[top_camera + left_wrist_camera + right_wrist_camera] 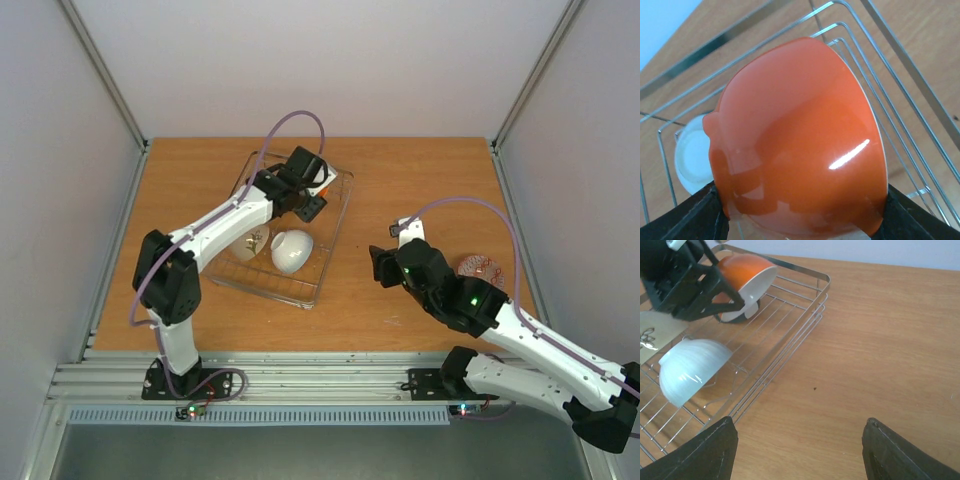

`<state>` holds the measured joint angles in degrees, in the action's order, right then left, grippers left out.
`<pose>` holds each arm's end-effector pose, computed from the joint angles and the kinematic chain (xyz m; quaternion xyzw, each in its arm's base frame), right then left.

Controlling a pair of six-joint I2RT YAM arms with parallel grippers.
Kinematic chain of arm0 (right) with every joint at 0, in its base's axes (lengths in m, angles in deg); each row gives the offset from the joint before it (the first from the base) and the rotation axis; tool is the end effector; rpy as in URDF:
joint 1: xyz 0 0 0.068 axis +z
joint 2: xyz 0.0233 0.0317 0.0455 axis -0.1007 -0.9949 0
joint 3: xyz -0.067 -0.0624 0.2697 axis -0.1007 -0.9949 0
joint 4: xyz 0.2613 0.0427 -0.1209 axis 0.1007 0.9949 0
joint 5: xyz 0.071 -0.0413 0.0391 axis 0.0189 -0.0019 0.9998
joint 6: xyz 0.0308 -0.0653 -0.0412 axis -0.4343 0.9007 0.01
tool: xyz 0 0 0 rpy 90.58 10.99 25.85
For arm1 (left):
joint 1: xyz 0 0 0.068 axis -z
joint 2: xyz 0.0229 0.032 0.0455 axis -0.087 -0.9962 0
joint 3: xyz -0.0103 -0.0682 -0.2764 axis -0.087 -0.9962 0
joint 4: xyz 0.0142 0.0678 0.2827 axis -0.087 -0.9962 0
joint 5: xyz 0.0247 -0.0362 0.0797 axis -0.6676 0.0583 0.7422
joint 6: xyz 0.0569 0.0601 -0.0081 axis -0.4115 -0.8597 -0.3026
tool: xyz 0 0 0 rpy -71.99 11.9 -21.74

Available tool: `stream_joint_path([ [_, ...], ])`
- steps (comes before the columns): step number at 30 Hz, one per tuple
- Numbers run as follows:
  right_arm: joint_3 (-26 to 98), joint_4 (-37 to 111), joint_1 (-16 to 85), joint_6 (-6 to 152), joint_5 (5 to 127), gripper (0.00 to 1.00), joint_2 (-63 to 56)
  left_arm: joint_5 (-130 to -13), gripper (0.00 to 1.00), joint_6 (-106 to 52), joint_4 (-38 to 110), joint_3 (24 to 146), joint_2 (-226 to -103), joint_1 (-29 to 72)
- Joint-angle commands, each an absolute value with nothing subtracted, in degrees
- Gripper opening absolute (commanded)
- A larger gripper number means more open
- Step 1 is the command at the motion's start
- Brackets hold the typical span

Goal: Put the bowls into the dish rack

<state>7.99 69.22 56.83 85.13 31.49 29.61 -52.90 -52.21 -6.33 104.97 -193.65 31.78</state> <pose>0.1686 0.1561 0.3034 -0.3036 0.8054 -0.0069 0.5091 0.3762 -0.2651 0.2633 0.3758 0.8668 0.0194 0.3272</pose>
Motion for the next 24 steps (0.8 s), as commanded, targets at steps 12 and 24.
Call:
stream_joint_path([
  [12,6.1,69.2,57.0,85.3,32.2,0.68,31.1,-40.7,0.01,-57.6,-2.1,118.6,-208.6,32.4],
  [24,6.0,68.8,57.0,85.2,32.4,0.68,29.7,-36.7,0.00,-59.1,-1.9,120.7,-213.8,32.4],
])
